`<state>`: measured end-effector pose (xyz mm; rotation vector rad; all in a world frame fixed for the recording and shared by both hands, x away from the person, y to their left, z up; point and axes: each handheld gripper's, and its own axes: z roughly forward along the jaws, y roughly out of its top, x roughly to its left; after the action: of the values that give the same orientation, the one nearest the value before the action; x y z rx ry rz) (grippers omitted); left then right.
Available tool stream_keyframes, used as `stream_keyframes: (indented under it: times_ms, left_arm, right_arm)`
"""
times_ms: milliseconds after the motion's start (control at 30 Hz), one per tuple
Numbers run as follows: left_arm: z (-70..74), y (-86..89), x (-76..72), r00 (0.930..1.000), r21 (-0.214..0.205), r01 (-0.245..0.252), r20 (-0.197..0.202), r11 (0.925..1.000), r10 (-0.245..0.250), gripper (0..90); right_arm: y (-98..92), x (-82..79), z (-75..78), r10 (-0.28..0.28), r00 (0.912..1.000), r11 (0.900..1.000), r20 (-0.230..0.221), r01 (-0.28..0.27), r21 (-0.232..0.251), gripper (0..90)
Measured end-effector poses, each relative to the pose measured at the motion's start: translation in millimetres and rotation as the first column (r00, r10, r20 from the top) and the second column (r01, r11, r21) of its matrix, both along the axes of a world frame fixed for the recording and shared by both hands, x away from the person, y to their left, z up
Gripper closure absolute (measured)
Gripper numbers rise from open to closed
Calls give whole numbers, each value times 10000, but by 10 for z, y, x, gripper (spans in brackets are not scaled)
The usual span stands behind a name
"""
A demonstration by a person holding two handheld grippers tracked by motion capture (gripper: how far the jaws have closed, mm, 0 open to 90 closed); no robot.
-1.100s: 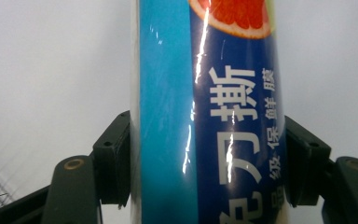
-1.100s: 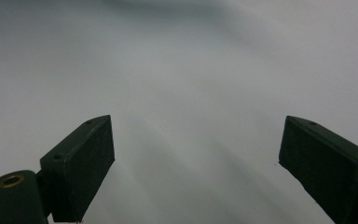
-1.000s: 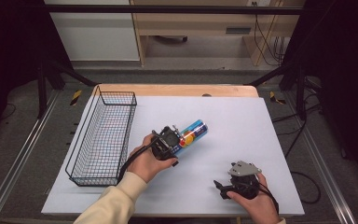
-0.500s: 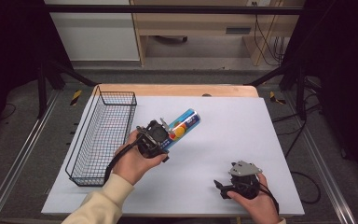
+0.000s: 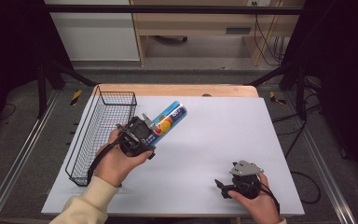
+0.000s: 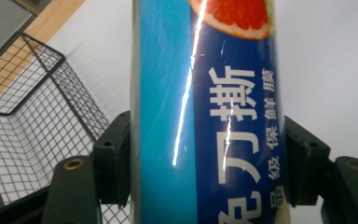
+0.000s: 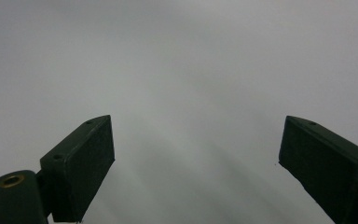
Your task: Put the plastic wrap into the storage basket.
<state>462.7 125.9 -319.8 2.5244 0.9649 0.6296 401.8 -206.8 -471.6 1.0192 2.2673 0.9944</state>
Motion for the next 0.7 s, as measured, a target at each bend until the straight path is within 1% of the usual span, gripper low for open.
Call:
stream_keyframes:
  times_ms: [333,533,700]
  left_arm:
    - [76,278,-58,9989,-63,-465,78,9989,465,320]
    - [116,465,-102,9965,-93,-821,168,9966,823,320]
    - [140,576,-134,9945,-95,-1022,214,9947,1024,320]
  right_arm:
    - [-16,2,1,-18,10000,10000,62,18,13,108]
    - [-21,0,2,-46,10000,10000,52,46,54,107]
    - [-20,-1,0,-86,10000,9999,-41,86,63,101]
